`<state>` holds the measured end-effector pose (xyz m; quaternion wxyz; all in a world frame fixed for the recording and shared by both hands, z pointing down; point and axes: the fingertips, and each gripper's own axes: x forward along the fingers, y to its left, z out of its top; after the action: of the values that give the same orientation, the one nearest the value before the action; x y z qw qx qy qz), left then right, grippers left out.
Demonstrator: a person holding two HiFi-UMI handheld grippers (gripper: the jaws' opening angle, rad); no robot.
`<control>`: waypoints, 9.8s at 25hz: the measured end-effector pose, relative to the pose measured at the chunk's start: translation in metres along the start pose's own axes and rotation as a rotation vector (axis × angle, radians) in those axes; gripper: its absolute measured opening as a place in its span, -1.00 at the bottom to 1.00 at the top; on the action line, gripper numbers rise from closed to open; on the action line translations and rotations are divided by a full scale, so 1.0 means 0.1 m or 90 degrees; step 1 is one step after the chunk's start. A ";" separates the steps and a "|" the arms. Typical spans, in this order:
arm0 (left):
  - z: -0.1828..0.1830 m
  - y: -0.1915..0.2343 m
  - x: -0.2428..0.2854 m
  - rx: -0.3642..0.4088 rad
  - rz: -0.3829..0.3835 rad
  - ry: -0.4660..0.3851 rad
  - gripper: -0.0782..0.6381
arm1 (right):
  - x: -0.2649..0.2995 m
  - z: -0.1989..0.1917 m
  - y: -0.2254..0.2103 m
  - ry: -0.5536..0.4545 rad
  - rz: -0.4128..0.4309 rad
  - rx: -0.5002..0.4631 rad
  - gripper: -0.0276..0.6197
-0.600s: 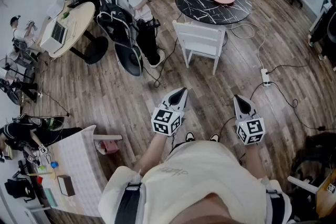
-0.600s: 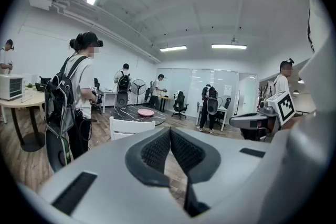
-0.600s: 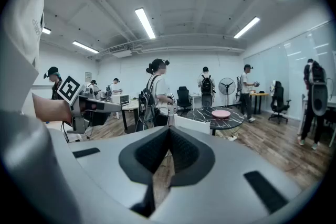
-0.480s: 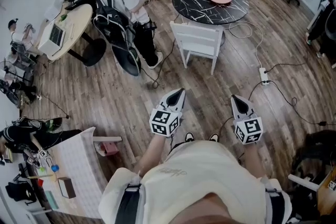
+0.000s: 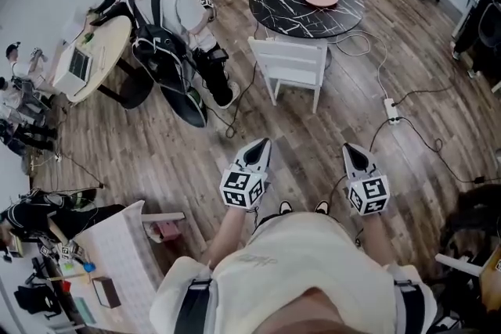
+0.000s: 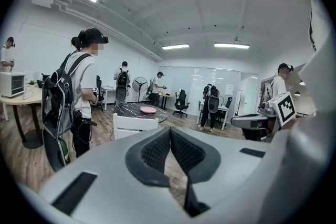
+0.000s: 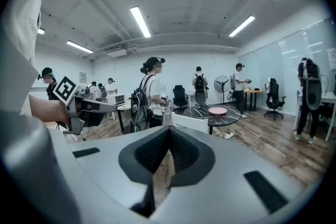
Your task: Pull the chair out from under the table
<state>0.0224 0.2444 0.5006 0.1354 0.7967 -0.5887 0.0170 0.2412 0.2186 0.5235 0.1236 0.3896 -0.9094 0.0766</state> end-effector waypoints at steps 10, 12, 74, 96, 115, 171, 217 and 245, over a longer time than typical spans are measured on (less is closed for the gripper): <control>0.08 0.36 -0.02 0.000 -0.014 -0.010 -0.73 | 0.26 -0.06 0.19 0.028 -0.009 -0.010 -0.91; 0.03 0.48 -0.06 -0.002 -0.014 -0.004 -0.73 | 0.35 -0.07 0.26 0.029 -0.012 -0.010 -0.91; 0.08 1.05 2.36 0.027 -0.029 0.087 -0.11 | 2.47 -0.08 -1.22 0.083 0.116 -0.023 -0.32; 0.70 2.19 3.26 -0.003 -0.129 0.028 -0.11 | 3.75 0.78 -1.21 0.101 0.020 -0.059 -0.32; 0.71 2.70 4.03 -0.010 -0.207 0.071 -0.11 | 4.31 0.74 -1.48 0.129 -0.051 -0.017 -0.31; -0.68 3.54 4.61 0.504 -0.464 0.505 -0.11 | 4.80 -0.53 -2.19 0.478 0.234 -0.260 -0.20; -1.50 3.51 4.77 0.605 -0.529 0.732 -0.50 | 5.04 -1.38 -2.31 0.713 0.285 -0.368 -0.54; -1.64 3.35 4.13 0.593 -0.541 0.751 -0.50 | 4.58 -1.51 -1.81 0.732 0.320 -0.375 -0.54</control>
<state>-0.1456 -0.1935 0.8009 0.0734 0.7849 -0.0077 0.6153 0.0927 -0.1860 0.8061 0.6653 0.0149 -0.7449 0.0474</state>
